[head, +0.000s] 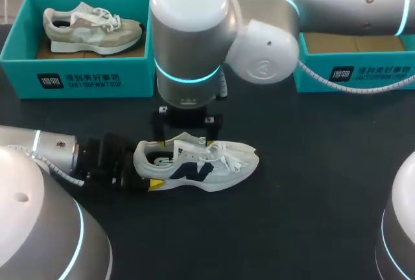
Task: Take the shoe out of the shoebox, open the shoe tongue, remove and reinsert the insole, then place the shoe into the shoebox
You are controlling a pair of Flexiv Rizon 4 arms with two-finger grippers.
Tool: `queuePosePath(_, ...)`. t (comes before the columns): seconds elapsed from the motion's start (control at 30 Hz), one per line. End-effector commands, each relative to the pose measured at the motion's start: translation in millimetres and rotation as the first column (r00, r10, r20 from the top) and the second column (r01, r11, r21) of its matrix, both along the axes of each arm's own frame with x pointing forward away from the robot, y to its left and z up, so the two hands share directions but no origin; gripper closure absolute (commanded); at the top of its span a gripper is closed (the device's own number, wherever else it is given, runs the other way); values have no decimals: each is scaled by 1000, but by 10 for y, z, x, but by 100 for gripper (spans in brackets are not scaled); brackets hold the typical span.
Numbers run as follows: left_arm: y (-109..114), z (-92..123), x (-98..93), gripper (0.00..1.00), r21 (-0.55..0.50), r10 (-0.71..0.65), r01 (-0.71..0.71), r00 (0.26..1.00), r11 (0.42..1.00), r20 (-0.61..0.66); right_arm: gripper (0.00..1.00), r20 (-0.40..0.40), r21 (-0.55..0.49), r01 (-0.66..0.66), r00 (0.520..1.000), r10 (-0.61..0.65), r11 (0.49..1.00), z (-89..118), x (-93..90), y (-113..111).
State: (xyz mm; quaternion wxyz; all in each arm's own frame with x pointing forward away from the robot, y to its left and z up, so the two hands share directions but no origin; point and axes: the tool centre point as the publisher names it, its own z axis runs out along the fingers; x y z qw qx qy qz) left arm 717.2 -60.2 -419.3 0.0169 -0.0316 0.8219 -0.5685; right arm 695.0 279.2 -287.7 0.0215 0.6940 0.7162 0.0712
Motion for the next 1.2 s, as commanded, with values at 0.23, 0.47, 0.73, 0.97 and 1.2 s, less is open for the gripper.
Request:
queuePosePath(0.23,-20,-39,-1,100,-1,1,-1,1000,1000,0,0,53,-112,318,948,-314,941,-379,18,33)
queuePosePath(0.47,-20,-39,-1,100,-1,1,-1,1000,1000,0,0,63,-188,353,936,-347,917,-387,157,26)
queuePosePath(0.73,-20,-39,-1,100,-1,1,-1,1000,1000,0,0,110,-278,421,907,-406,863,-485,217,73)
queuePosePath(0.97,-20,-39,-1,100,-1,1,-1,1000,1000,0,0,144,-326,446,895,-422,834,-495,220,98)
queuePosePath(1.2,-20,-39,-1,100,-1,1,-1,1000,1000,0,0,149,-363,465,884,-442,808,-535,205,88)
